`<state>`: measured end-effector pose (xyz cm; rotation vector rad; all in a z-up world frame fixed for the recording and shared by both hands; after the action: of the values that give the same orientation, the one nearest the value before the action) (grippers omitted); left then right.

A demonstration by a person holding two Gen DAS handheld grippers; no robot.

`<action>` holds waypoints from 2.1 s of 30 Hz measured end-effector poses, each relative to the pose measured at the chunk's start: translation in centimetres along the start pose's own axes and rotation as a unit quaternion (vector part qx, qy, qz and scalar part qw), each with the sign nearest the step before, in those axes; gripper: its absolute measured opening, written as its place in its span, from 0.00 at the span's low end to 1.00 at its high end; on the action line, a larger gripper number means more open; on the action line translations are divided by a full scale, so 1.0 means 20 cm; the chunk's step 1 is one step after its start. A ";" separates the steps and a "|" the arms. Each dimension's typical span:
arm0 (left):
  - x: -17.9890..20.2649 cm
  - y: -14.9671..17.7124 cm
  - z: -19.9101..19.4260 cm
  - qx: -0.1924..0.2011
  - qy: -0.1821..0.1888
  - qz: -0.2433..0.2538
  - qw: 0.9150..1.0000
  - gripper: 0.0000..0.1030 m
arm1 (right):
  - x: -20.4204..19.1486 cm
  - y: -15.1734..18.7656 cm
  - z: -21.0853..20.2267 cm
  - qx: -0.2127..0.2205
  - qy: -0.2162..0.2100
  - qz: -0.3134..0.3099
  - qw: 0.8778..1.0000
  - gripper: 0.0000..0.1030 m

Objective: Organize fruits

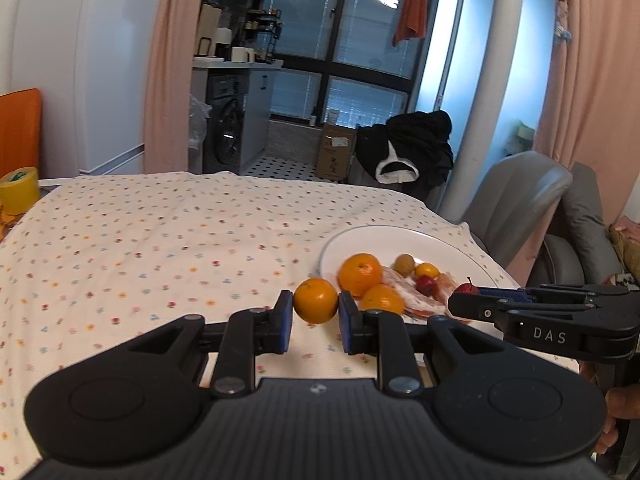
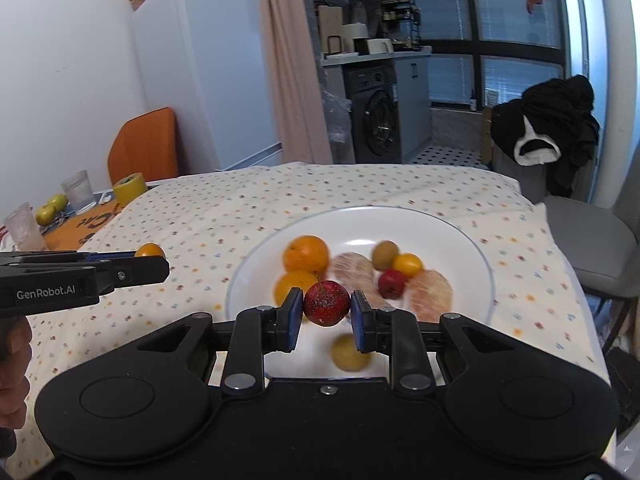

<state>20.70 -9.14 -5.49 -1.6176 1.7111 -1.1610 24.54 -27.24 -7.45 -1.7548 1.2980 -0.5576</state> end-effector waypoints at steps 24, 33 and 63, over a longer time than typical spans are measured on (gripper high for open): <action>0.25 0.04 0.23 -0.045 0.030 0.038 0.998 0.21 | 0.19 0.11 -0.04 -0.008 0.012 0.011 1.000 0.26; 0.26 0.05 0.23 -0.053 0.029 0.037 0.997 0.22 | 0.21 0.11 -0.07 -0.001 0.011 0.019 1.000 0.29; 0.01 0.04 -0.13 -0.030 -0.034 0.011 0.999 0.37 | -0.07 0.06 -0.10 0.018 -0.035 0.002 0.999 0.54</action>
<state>17.97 -8.76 -4.86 -1.6509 1.7317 -1.0422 21.96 -26.78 -7.25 -1.7258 1.2367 -0.5103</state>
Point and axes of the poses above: each gripper's, at about its wrist camera, not at the fingertips, and z roughly the way its jaws point, x to its right, y to its underside, the point moved 3 cm from there along z, roughly the way its jaws point, and after that the axes turned 3 degrees about y, right-handed, at the moved point
